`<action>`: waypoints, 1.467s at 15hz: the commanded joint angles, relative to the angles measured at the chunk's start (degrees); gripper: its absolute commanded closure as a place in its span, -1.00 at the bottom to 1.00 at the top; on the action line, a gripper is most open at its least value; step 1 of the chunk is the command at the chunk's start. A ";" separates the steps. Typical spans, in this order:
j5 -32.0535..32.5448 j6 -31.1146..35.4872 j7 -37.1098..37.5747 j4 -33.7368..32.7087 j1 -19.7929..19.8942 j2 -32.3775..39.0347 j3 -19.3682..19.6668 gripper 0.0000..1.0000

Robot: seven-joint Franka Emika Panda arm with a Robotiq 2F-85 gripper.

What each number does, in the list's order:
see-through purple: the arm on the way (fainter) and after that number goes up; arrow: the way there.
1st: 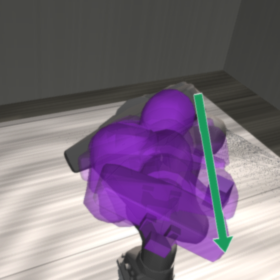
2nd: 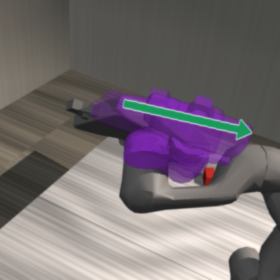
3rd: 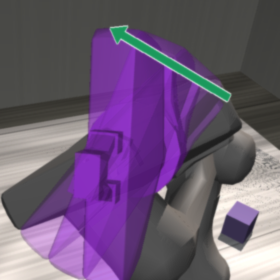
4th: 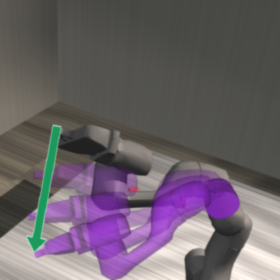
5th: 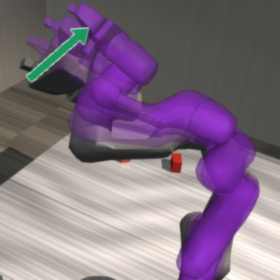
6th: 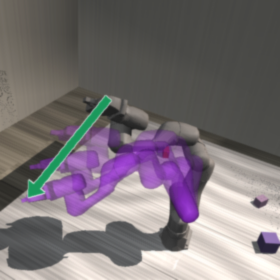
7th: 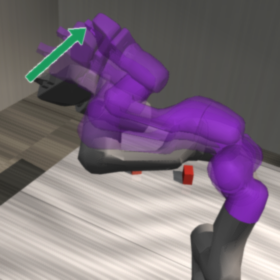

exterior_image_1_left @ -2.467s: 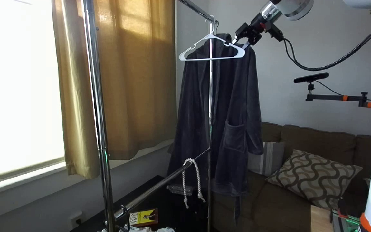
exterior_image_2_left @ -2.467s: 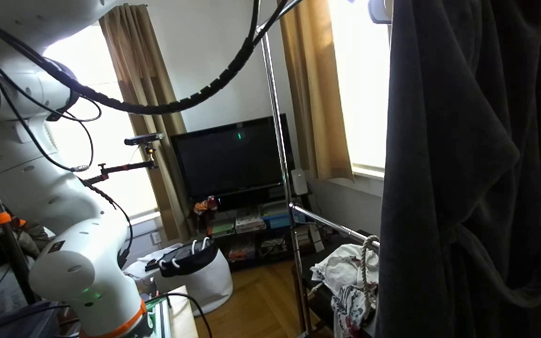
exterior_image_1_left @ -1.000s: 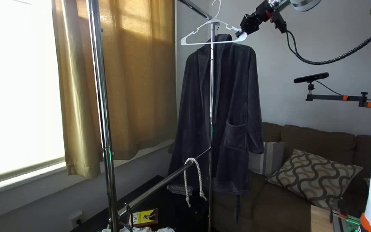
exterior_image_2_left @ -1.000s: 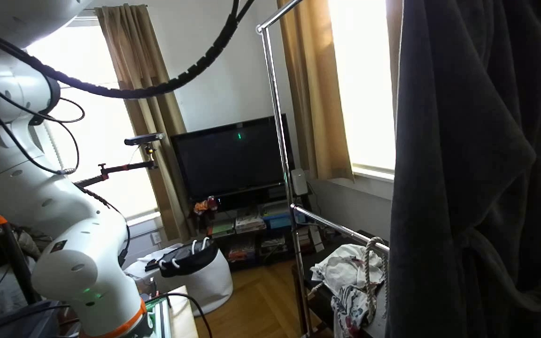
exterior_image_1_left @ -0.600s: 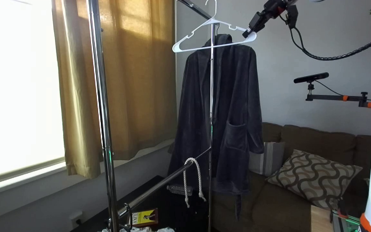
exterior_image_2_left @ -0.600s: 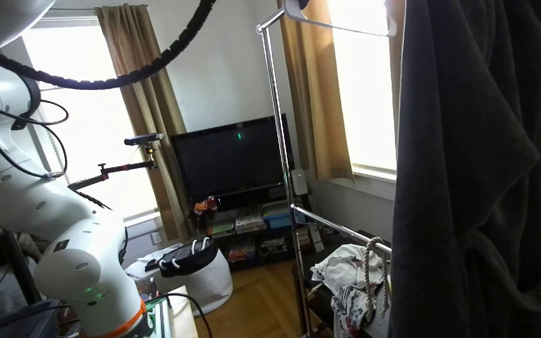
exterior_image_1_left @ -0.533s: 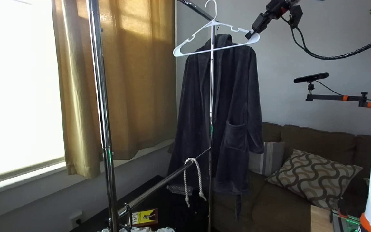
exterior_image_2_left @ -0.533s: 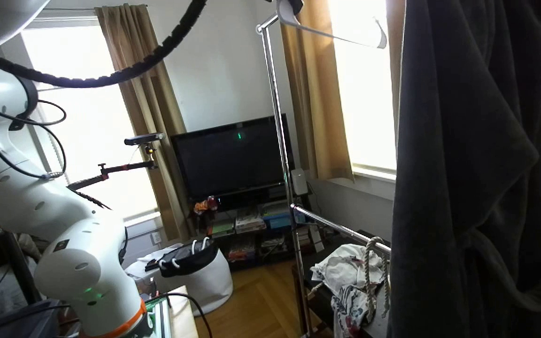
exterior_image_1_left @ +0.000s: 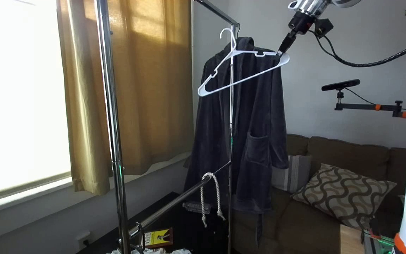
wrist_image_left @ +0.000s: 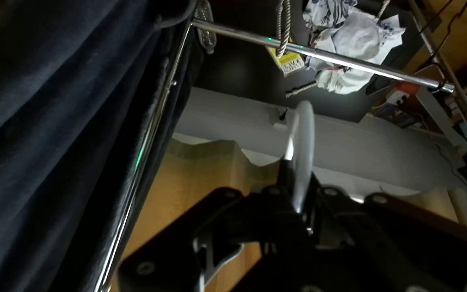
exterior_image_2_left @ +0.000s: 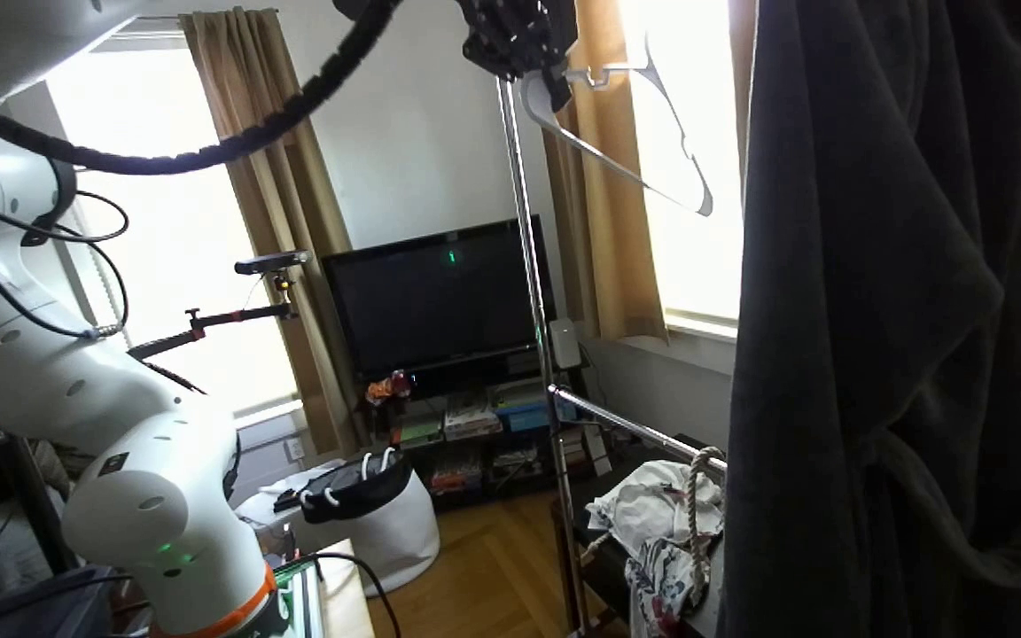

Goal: Remove the white coat hanger from the top railing and put it on the bottom railing

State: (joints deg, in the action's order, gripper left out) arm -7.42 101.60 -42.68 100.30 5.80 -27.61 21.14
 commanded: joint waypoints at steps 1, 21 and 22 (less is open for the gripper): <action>7.33 -1.18 7.33 5.45 1.29 1.16 -6.21 0.97; 10.00 -7.43 13.06 28.84 -0.94 1.31 -12.21 0.97; 8.95 -11.47 7.49 25.52 -2.09 0.99 -9.97 0.97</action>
State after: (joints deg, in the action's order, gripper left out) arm 1.26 90.44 -35.30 126.07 4.62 -26.57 10.38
